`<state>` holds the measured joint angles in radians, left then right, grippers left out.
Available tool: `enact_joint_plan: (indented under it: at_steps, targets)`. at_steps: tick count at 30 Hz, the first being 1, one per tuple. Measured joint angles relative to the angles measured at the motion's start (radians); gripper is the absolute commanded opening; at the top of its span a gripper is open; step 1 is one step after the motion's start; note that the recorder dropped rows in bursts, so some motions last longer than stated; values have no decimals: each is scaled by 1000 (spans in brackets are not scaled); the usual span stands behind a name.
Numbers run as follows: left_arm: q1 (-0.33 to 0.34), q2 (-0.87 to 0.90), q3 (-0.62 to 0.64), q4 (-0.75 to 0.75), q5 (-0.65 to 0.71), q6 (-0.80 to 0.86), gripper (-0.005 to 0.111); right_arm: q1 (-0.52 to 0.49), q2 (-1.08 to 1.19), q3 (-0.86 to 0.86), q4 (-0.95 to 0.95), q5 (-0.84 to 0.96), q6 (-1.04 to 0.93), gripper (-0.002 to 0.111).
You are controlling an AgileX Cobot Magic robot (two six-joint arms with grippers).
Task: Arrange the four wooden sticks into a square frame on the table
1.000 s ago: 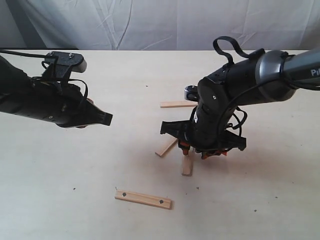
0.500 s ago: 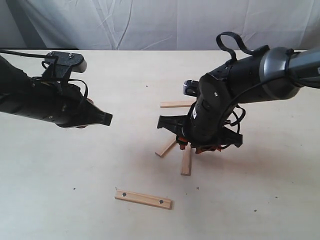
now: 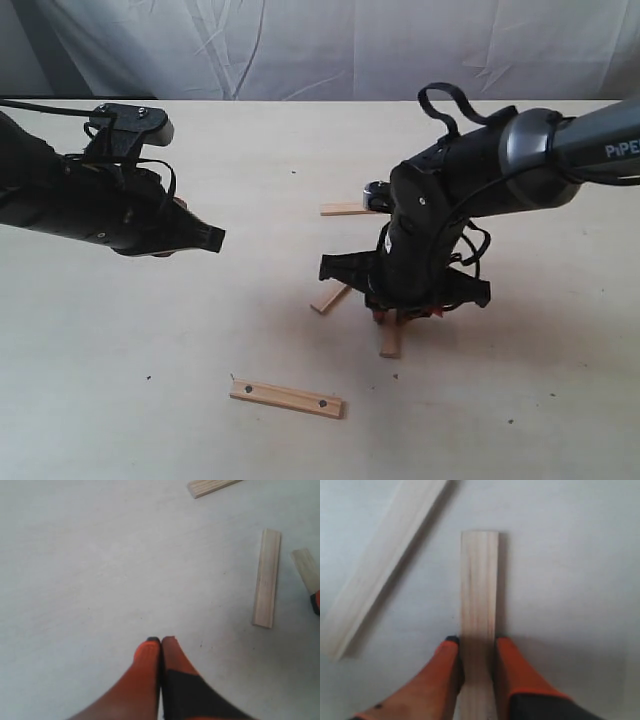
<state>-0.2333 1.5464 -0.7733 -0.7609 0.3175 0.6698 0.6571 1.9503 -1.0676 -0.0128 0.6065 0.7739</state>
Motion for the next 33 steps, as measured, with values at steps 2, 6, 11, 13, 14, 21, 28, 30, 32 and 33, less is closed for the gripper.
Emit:
enact_joint_plan:
  at_steps: [2,6,11,13,14,21,28,30,32,33]
  targets:
    - [0,0,0,0,0,0,0,-31,-36,0,5,45,-63,0]
    - [0,0,0,4,0,0,0,-108,-96,0,13,137,-195,1]
    - [0,0,0,8,2,0,0,-131,-101,60,-57,143,-227,1]
    - [0,0,0,8,2,0,0,-131,-99,80,-83,131,-218,1]
    - [0,0,0,8,2,0,0,-131,-95,88,-97,127,-209,3]
    - [0,0,0,8,2,0,0,-131,-76,107,-126,125,-198,50]
    - [0,0,0,8,2,0,0,-131,-110,107,-119,127,-204,48]
    - [0,0,0,8,2,0,0,-131,-131,107,-85,115,-246,41]
    - [0,0,0,8,2,0,0,-131,-141,107,-41,99,-290,32]
    - [0,0,0,8,2,0,0,-131,-141,107,-20,94,-305,29]
